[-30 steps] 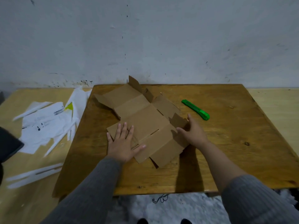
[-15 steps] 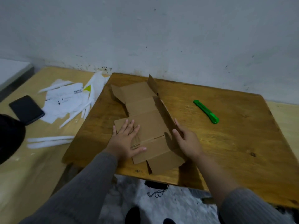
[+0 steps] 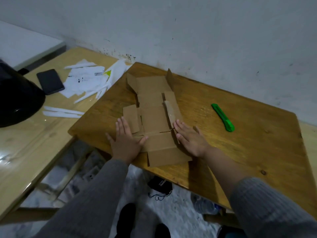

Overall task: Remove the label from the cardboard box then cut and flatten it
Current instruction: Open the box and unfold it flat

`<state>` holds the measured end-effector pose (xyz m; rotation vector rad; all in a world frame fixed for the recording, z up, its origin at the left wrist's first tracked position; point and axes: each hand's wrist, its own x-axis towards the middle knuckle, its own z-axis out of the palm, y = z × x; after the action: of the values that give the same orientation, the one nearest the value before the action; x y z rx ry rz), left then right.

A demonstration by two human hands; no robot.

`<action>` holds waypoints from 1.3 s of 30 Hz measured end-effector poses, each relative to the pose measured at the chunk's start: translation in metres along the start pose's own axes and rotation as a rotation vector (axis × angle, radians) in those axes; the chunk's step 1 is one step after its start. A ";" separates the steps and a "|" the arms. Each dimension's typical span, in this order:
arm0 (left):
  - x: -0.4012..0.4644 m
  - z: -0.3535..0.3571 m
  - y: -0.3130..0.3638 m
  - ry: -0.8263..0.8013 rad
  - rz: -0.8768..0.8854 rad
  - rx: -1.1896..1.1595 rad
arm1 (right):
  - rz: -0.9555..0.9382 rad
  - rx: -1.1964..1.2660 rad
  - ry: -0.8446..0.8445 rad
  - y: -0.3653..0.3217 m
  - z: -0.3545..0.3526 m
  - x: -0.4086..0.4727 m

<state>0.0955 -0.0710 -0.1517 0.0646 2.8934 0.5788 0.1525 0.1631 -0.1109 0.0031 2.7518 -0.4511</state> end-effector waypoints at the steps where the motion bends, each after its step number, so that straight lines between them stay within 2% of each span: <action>1: -0.003 0.001 0.000 0.000 -0.002 0.011 | -0.024 -0.058 -0.003 0.003 0.001 0.001; 6: -0.008 0.004 -0.004 0.025 0.011 0.009 | -0.069 -0.250 0.041 0.010 0.013 0.005; 15: -0.010 0.005 0.002 0.190 -0.037 -0.167 | -0.024 -0.194 0.017 0.005 0.016 0.005; 20: -0.008 -0.005 0.013 0.261 0.112 -0.431 | -0.006 -0.203 0.044 -0.003 0.017 -0.001; 23: -0.010 -0.009 0.023 0.276 0.188 -0.480 | -0.003 -0.203 0.046 -0.003 0.016 -0.001; 27: -0.009 -0.008 0.033 0.261 0.299 -0.389 | 0.018 -0.188 0.045 -0.007 0.015 -0.003; 30: -0.008 -0.005 0.041 0.240 0.379 -0.207 | 0.026 -0.185 0.047 -0.009 0.013 -0.003; 35: -0.001 0.002 0.058 0.141 0.366 0.116 | 0.021 -0.190 0.040 -0.009 0.012 -0.004; 39: 0.006 0.008 0.070 0.009 0.368 0.271 | 0.006 -0.190 0.054 -0.007 0.013 -0.002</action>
<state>0.0912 -0.0032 -0.1332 0.6433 2.9641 0.2334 0.1581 0.1529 -0.1198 -0.0235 2.8353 -0.1895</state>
